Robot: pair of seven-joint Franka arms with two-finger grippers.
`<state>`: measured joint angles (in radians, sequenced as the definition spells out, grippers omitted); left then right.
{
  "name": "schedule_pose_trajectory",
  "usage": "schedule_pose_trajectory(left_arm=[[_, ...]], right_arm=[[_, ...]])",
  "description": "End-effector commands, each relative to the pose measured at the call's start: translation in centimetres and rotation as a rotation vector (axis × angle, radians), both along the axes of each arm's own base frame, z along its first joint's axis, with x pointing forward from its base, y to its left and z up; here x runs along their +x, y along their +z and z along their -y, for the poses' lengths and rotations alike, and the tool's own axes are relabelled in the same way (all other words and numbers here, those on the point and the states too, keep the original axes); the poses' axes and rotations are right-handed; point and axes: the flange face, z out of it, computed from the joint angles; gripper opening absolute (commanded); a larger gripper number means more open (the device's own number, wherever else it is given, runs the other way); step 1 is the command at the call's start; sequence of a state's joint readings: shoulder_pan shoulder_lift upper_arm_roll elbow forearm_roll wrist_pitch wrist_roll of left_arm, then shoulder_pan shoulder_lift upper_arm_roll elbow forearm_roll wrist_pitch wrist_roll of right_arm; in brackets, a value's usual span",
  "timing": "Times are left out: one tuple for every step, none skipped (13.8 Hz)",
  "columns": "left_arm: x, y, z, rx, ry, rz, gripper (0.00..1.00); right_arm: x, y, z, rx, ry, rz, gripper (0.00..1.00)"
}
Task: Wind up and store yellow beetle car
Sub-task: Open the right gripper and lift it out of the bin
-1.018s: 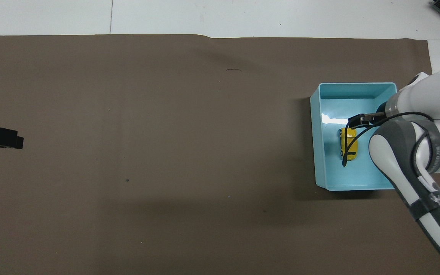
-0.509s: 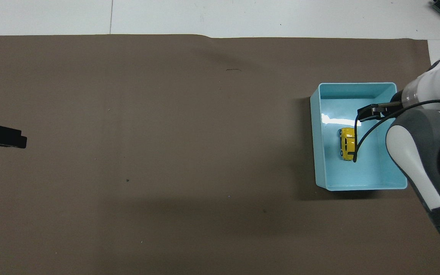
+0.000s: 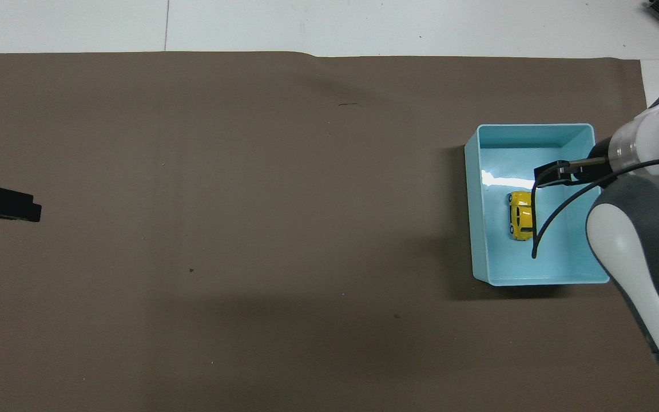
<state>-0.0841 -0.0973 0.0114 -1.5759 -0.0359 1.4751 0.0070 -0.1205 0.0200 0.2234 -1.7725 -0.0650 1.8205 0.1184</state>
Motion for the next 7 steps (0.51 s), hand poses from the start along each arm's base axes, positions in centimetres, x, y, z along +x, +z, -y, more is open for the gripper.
schedule_pose_trajectory(left_arm=[[0.1, 0.2, 0.1, -0.008, -0.006, 0.000, 1.00], [-0.2, 0.2, 0.0, -0.008, -0.005, -0.008, 1.00], [-0.1, 0.2, -0.3, -0.008, 0.002, -0.006, 1.00], [-0.1, 0.2, -0.6, -0.008, 0.008, -0.006, 1.00], [-0.1, 0.2, -0.9, -0.009, 0.011, -0.008, 1.00], [-0.1, 0.2, -1.0, -0.009, 0.012, -0.008, 1.00], [-0.1, 0.2, -0.9, -0.009, 0.011, -0.008, 1.00]], right_arm=[[0.2, 3.3, 1.0, 0.036, -0.011, -0.023, 1.00], [0.2, 4.3, 1.2, 0.043, -0.005, -0.025, 1.00], [0.0, 5.1, 1.4, 0.045, -0.008, -0.036, 1.00], [-0.3, 5.9, 1.8, 0.044, -0.016, -0.051, 1.00], [-0.6, 6.9, 2.1, 0.043, -0.020, -0.068, 1.00], [-0.9, 7.6, 2.3, 0.044, -0.024, -0.068, 1.00], [-1.0, 7.8, 2.7, 0.046, -0.031, -0.065, 1.00]])
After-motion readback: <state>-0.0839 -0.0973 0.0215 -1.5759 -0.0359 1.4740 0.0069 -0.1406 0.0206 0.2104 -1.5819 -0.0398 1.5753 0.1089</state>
